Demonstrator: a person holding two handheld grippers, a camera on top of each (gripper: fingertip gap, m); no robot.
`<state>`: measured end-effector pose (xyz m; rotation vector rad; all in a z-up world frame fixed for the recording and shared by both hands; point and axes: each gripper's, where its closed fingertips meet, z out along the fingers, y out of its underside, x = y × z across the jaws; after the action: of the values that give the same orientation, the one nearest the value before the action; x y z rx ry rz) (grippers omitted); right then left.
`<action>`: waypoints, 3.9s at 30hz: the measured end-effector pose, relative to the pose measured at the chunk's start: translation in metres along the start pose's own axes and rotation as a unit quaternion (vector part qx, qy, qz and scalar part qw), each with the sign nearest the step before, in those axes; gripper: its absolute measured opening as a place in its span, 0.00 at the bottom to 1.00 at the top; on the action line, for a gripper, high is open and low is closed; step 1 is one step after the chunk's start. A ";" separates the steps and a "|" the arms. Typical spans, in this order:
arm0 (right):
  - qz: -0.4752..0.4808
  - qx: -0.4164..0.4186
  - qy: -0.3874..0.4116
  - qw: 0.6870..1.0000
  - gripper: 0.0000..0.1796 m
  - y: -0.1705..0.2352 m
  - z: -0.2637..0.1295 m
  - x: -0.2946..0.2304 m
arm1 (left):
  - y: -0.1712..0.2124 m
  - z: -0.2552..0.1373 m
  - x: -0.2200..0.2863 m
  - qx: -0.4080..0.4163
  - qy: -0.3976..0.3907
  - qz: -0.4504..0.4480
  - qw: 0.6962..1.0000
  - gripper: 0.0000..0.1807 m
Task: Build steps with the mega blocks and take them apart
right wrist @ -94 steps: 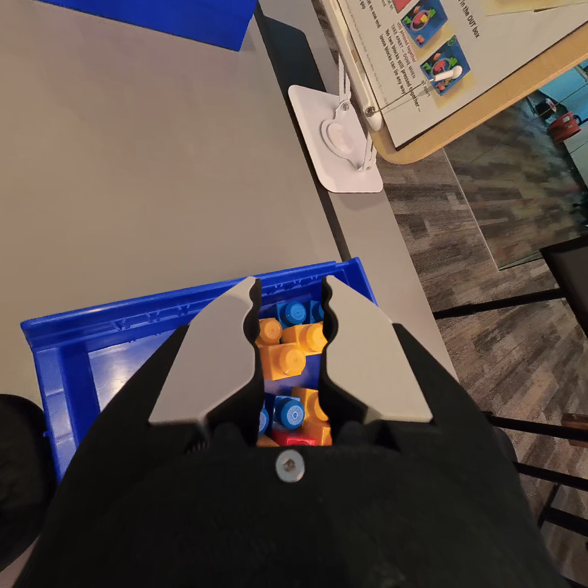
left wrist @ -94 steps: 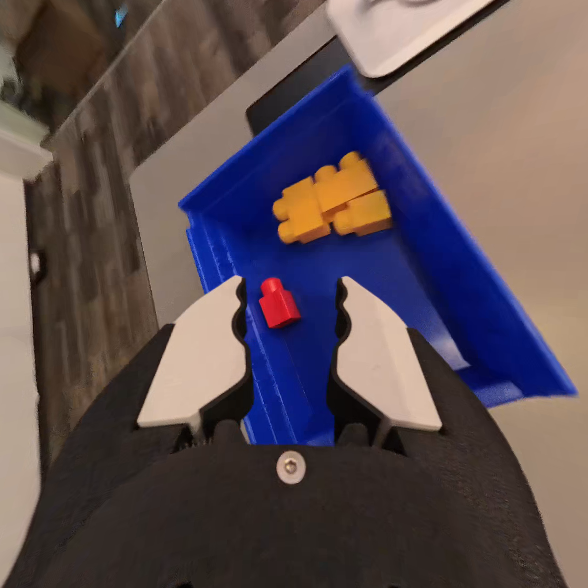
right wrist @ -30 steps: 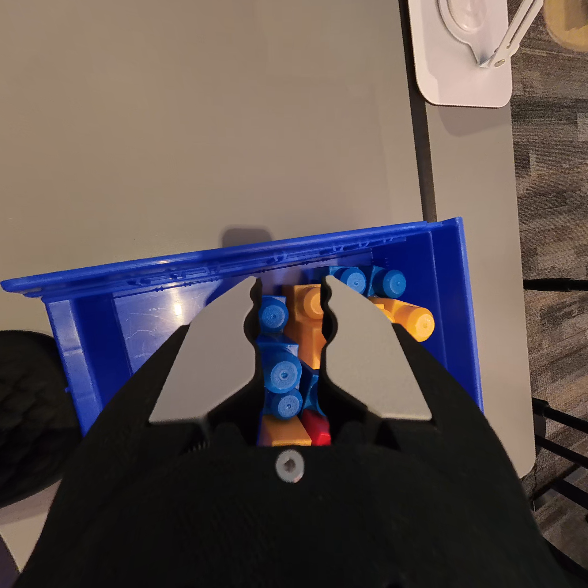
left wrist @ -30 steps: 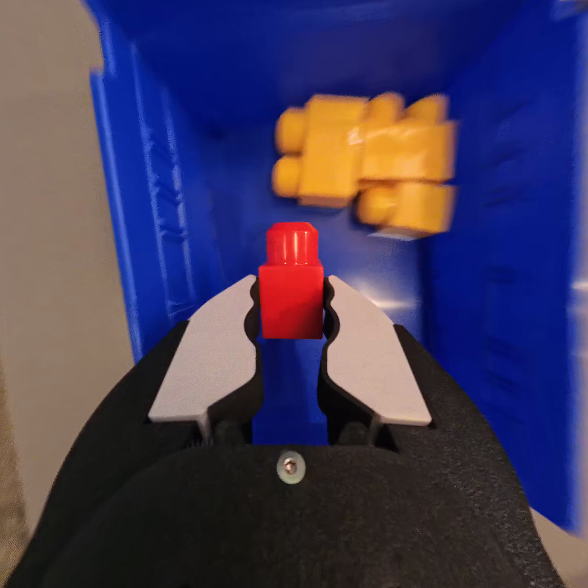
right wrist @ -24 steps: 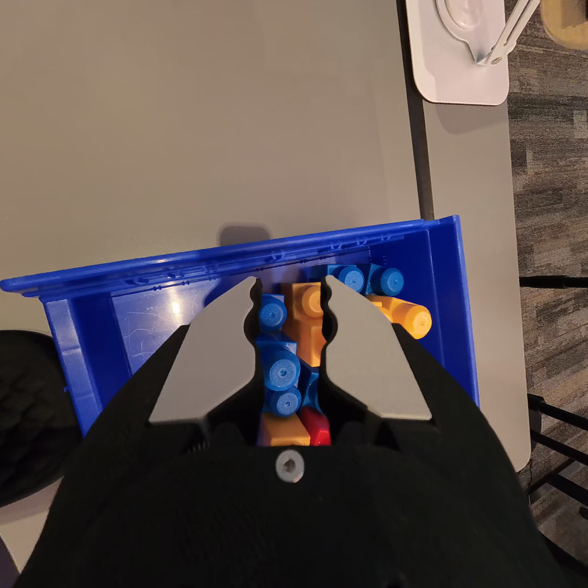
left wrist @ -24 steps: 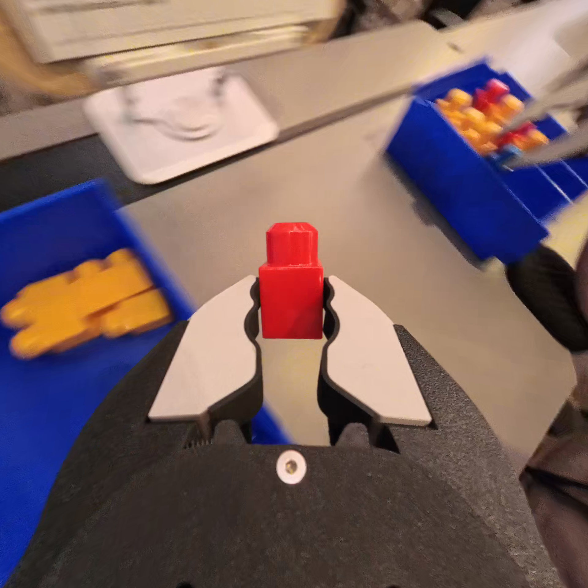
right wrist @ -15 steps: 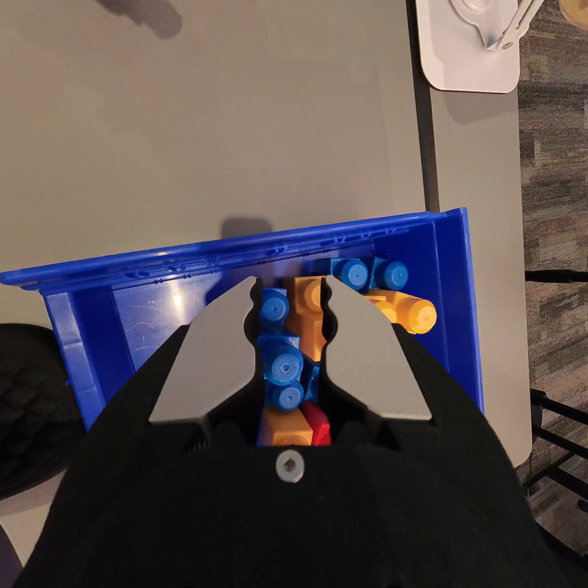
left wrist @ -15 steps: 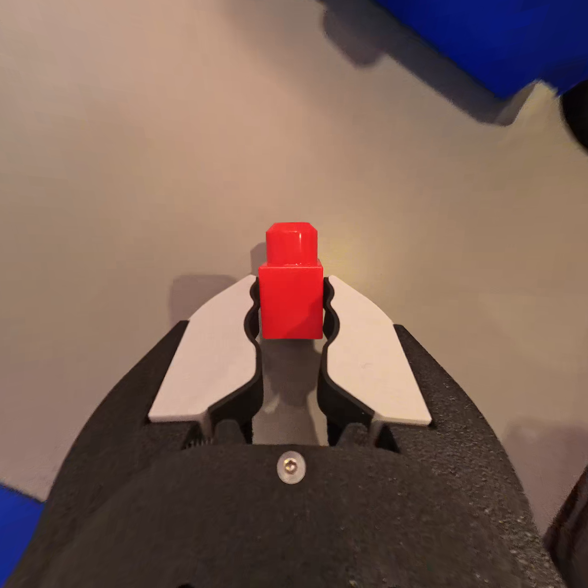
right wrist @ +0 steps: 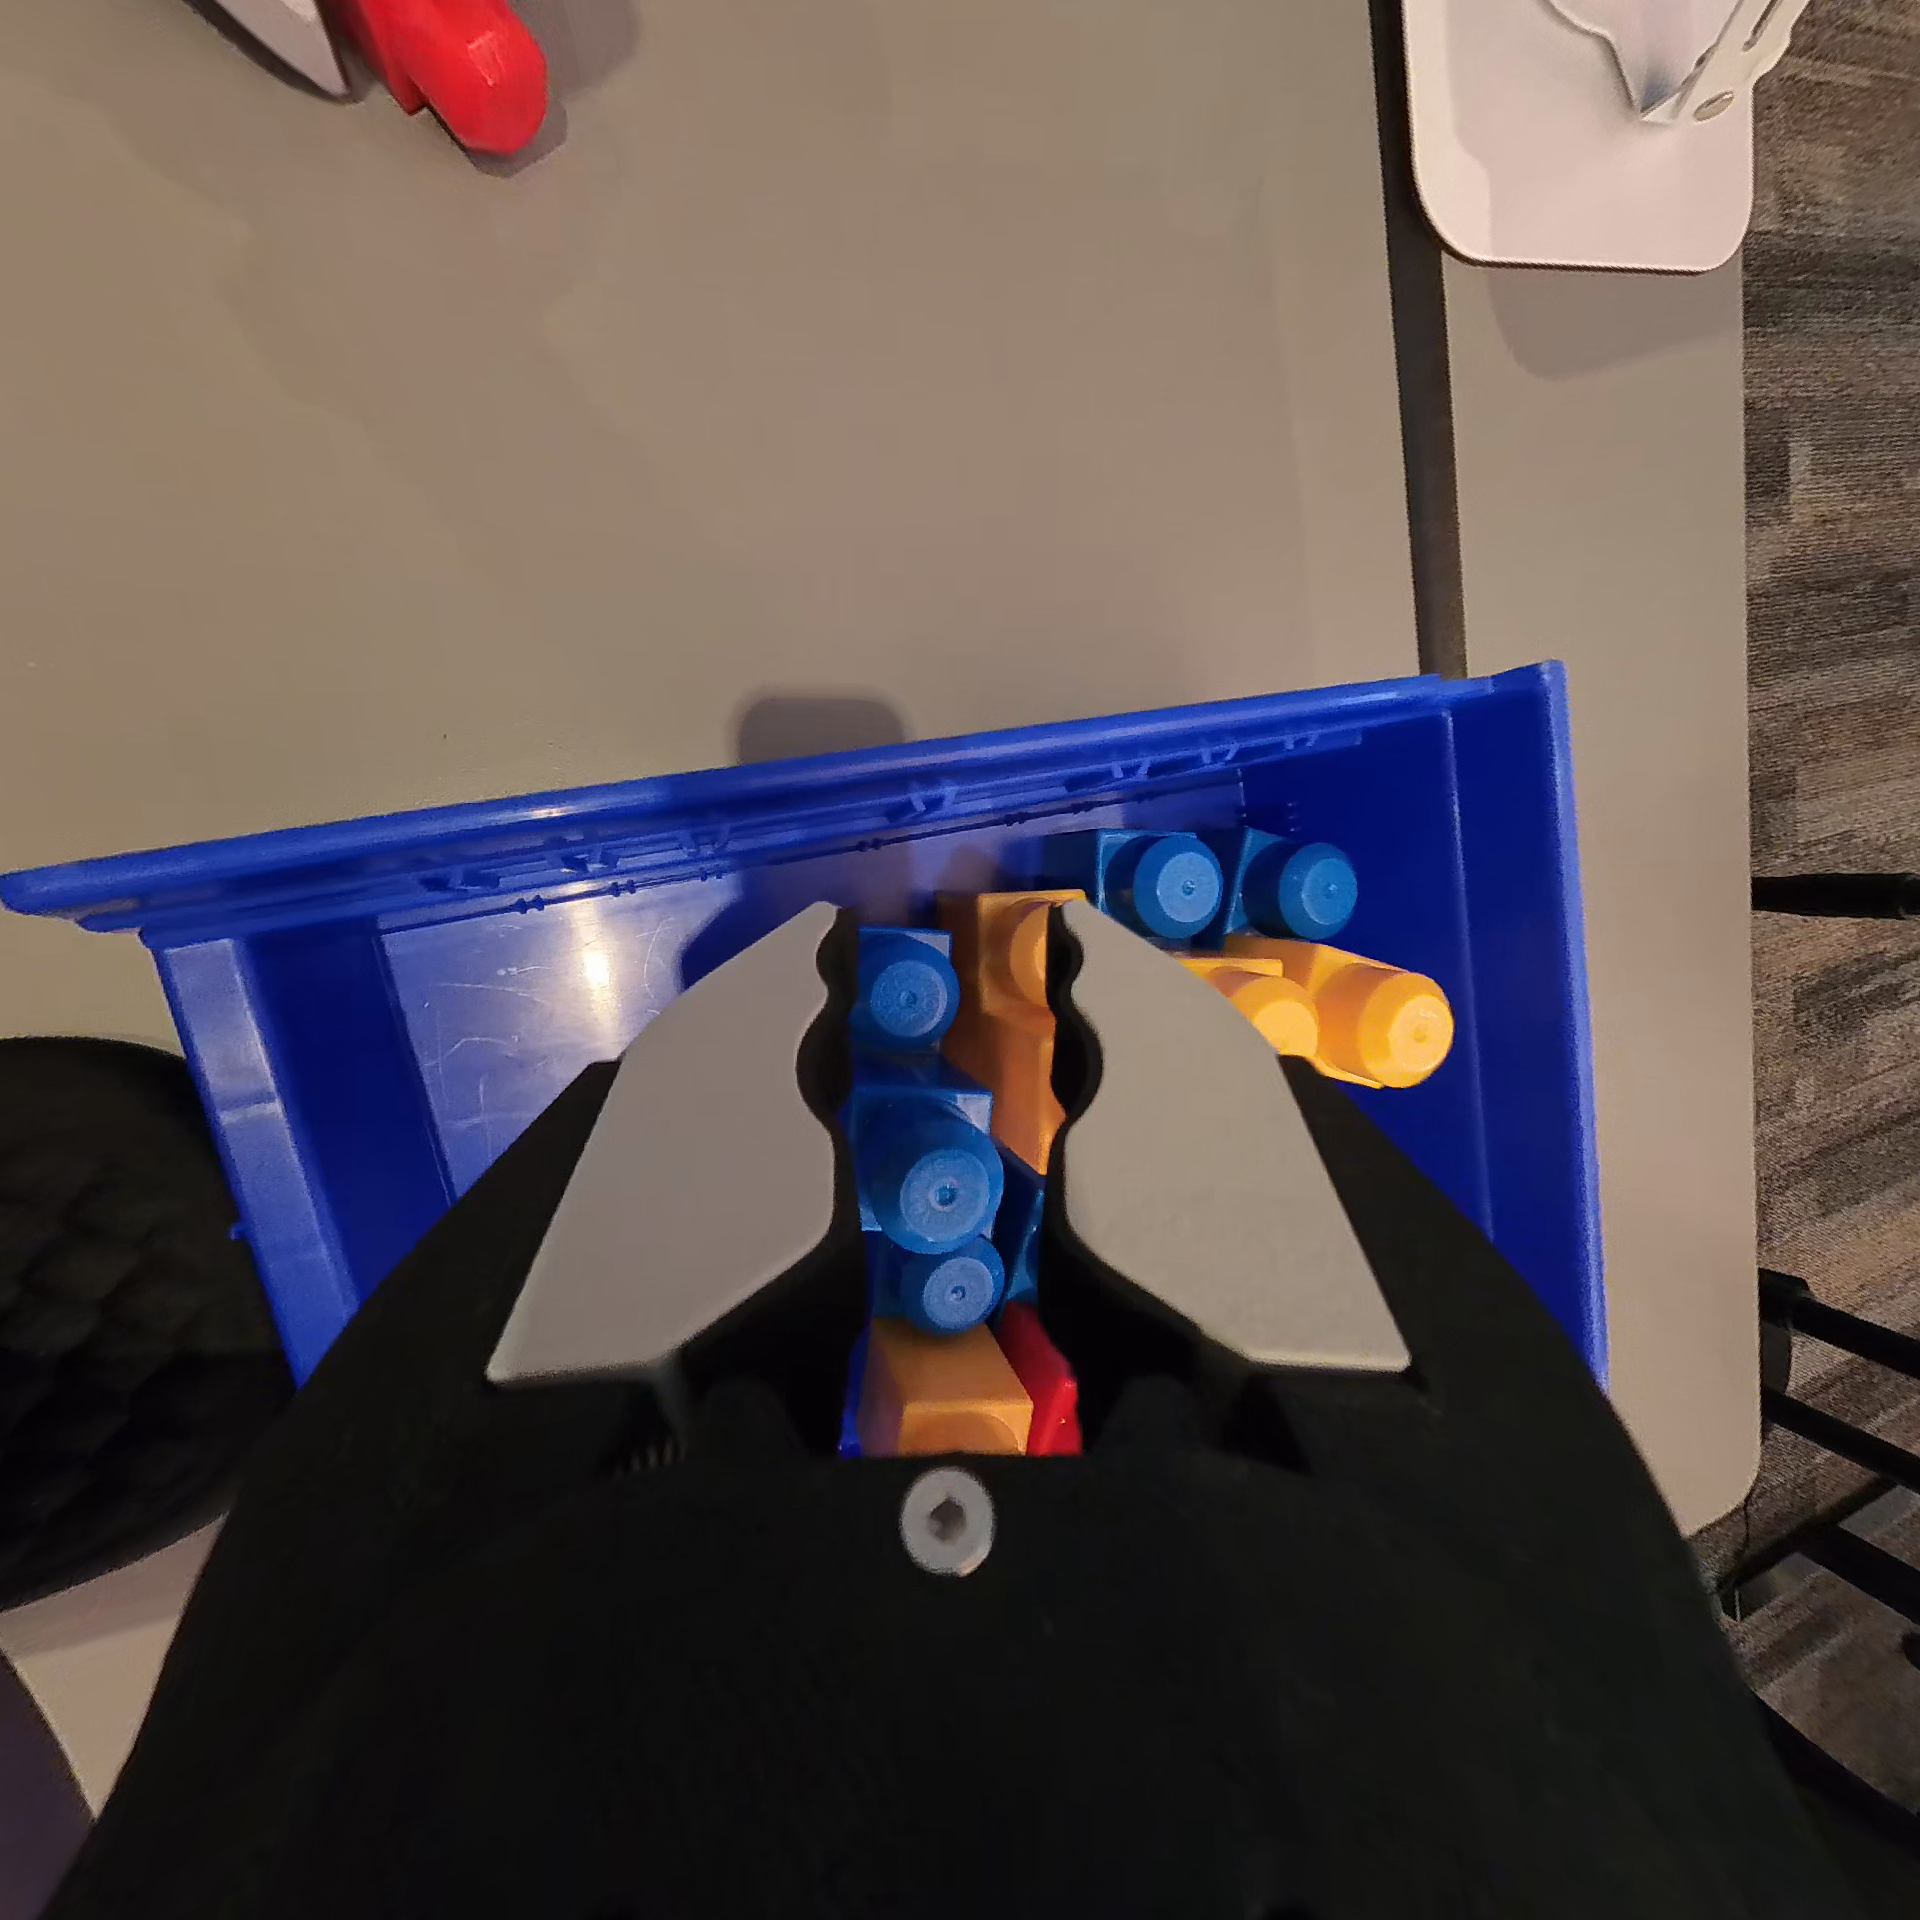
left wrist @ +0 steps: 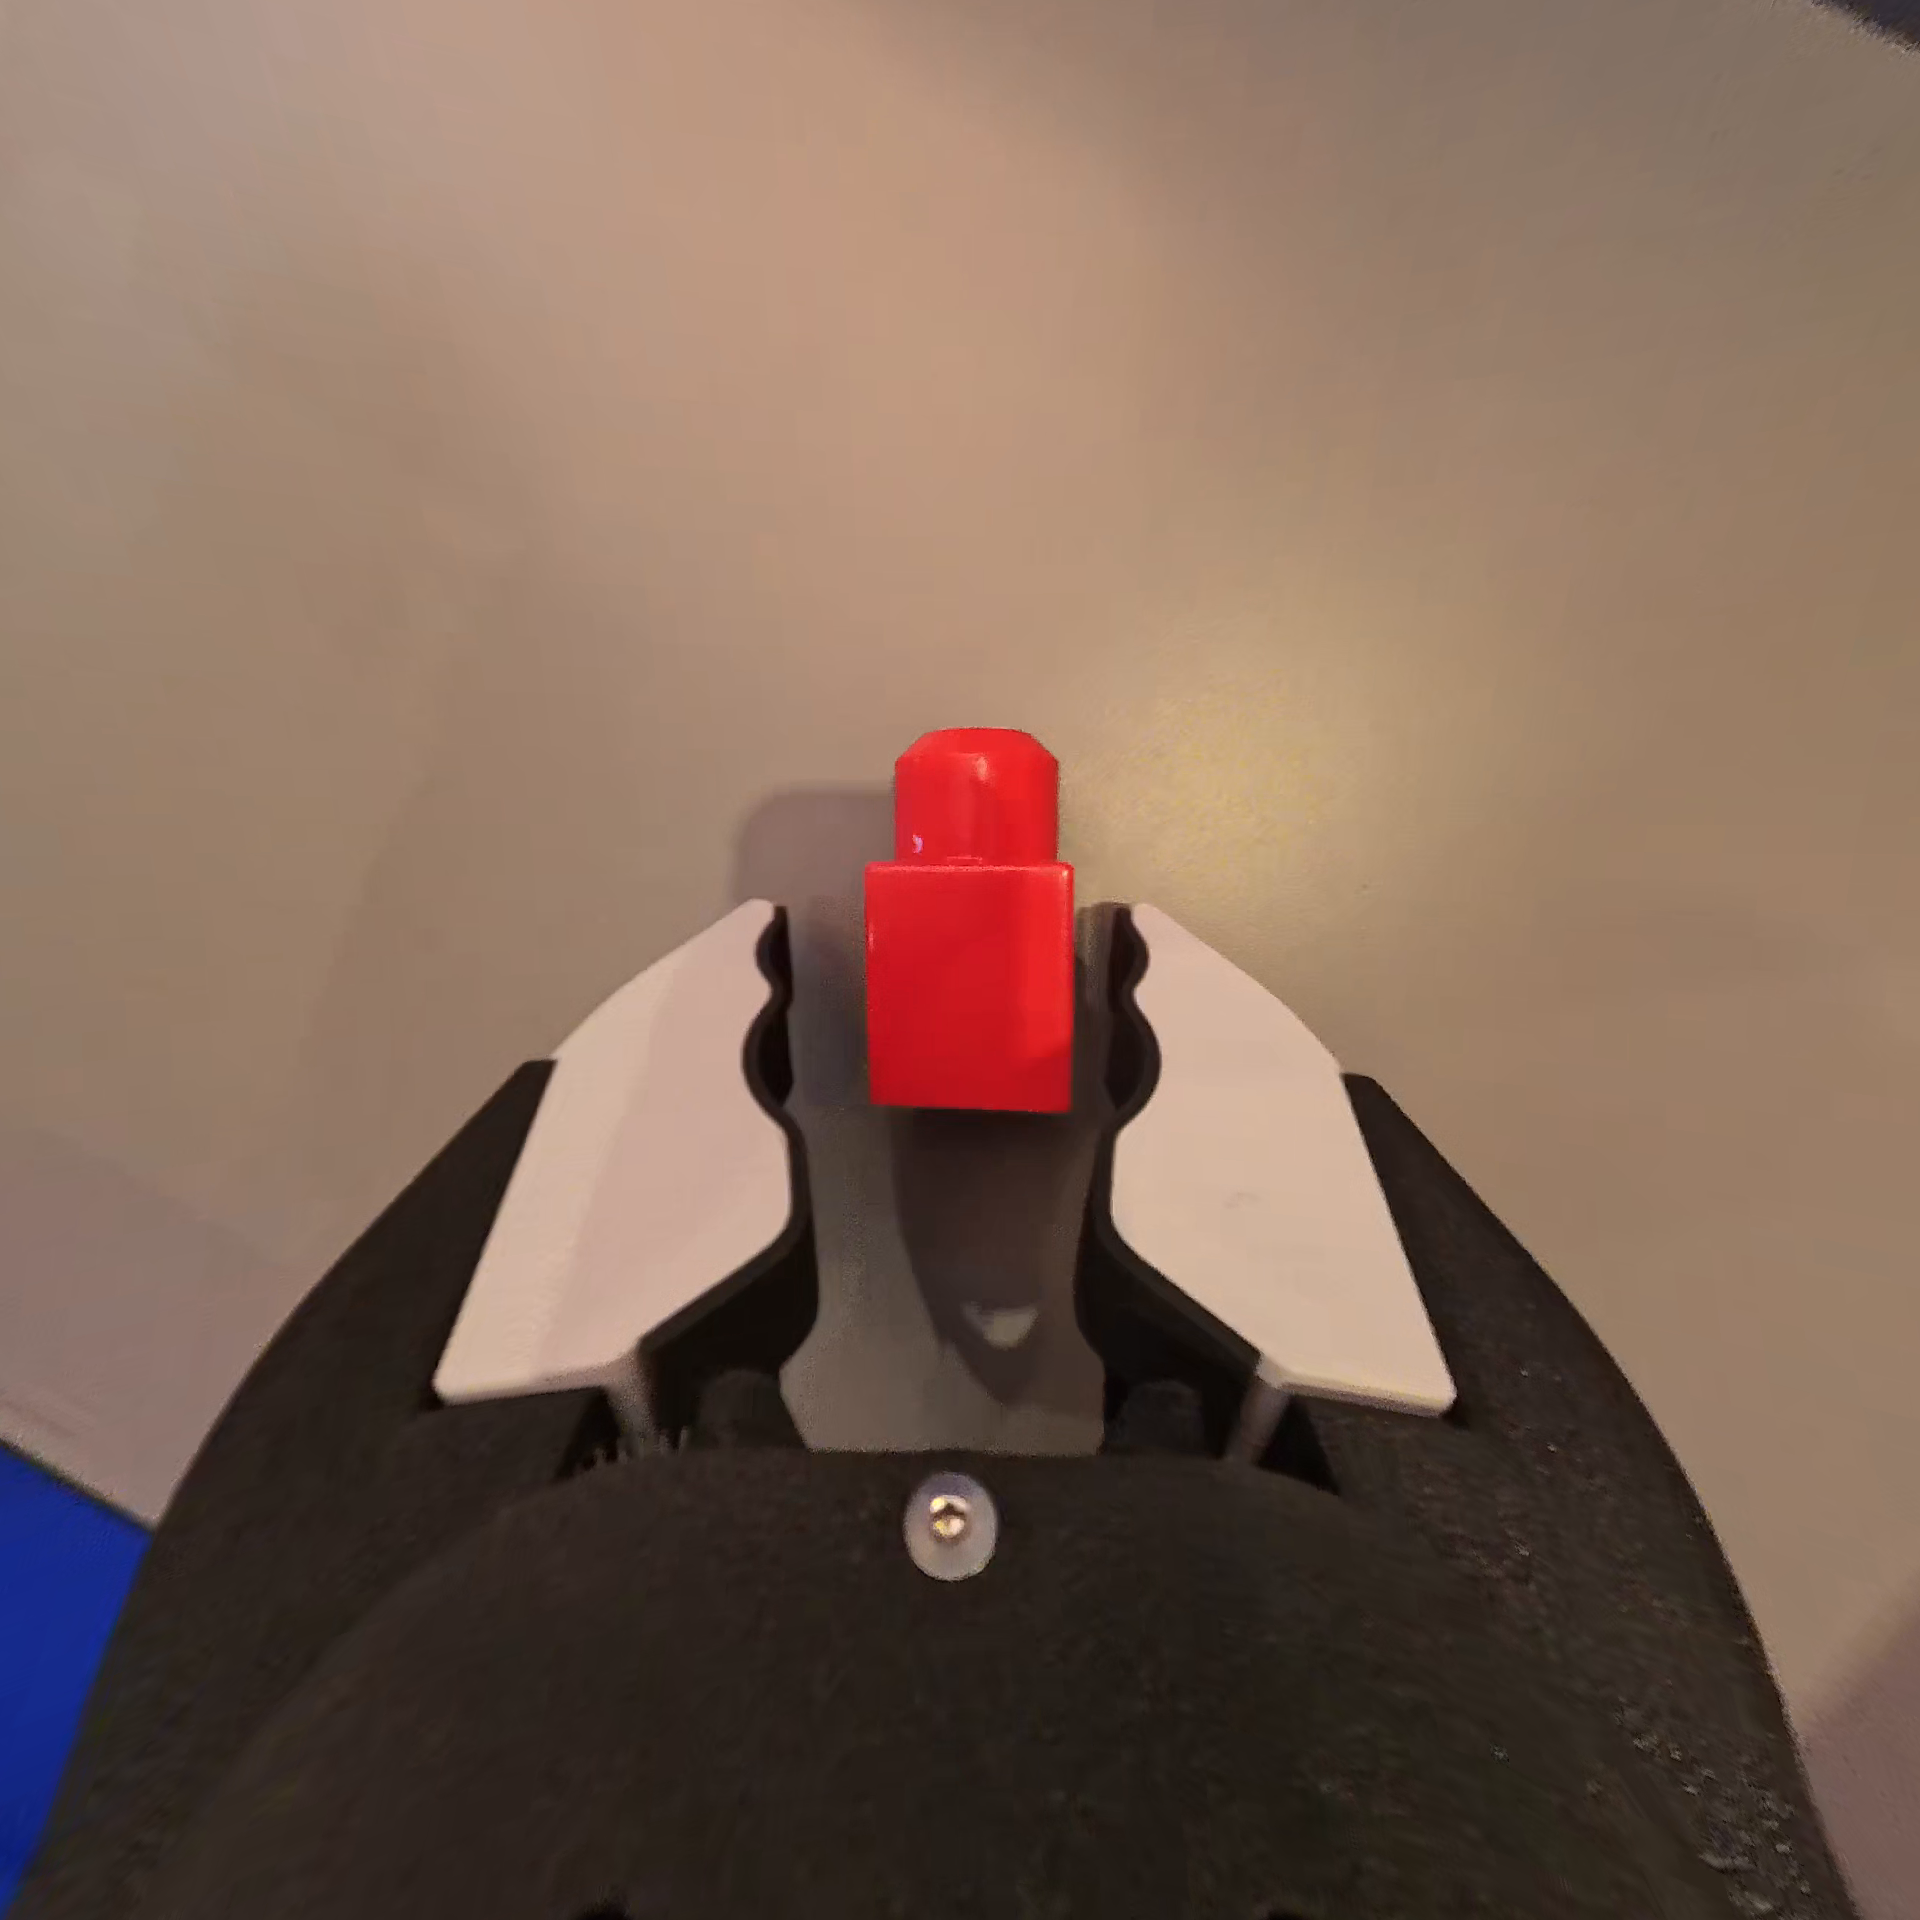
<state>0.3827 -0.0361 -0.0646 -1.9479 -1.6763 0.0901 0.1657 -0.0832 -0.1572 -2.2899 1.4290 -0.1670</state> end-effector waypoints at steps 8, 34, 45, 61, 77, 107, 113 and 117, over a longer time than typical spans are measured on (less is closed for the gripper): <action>0.003 -0.010 -0.009 1.000 0.20 0.004 0.004 -0.002 | -0.046 -0.140 -0.056 0.218 0.024 -0.076 0.973 0.41; 0.005 -0.053 -0.029 0.998 0.20 0.011 0.019 -0.008 | 0.189 -0.073 -0.310 0.076 -0.214 -0.319 0.920 0.46; 0.005 -0.056 -0.032 0.998 0.19 0.014 0.019 -0.008 | 0.199 -0.071 -0.310 -0.001 -0.255 -0.265 0.930 0.36; -0.009 -0.001 -0.002 1.000 0.19 -0.018 0.007 -0.003 | 0.126 -0.187 -0.268 0.140 -0.262 -0.213 0.931 0.23; 0.112 0.279 -0.018 0.954 0.18 -0.183 -0.050 -0.030 | -0.026 -0.217 -0.100 0.317 -0.078 0.000 0.945 0.23; 0.403 0.456 -0.666 0.431 0.27 -0.289 -0.028 -0.110 | -0.055 -0.247 -0.002 0.368 -0.038 0.122 0.921 0.23; 0.399 0.479 -0.646 0.440 0.21 -0.283 -0.031 -0.099 | -0.053 -0.249 -0.006 0.371 -0.057 0.128 0.918 0.23; 0.388 0.484 -0.633 0.463 0.21 -0.282 -0.033 -0.099 | -0.053 -0.250 -0.005 0.371 -0.066 0.139 0.916 0.22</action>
<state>0.1239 -0.1232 0.0602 -1.2690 -0.5092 2.6657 0.1261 -0.1333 0.0900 -1.4430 1.3040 -0.3828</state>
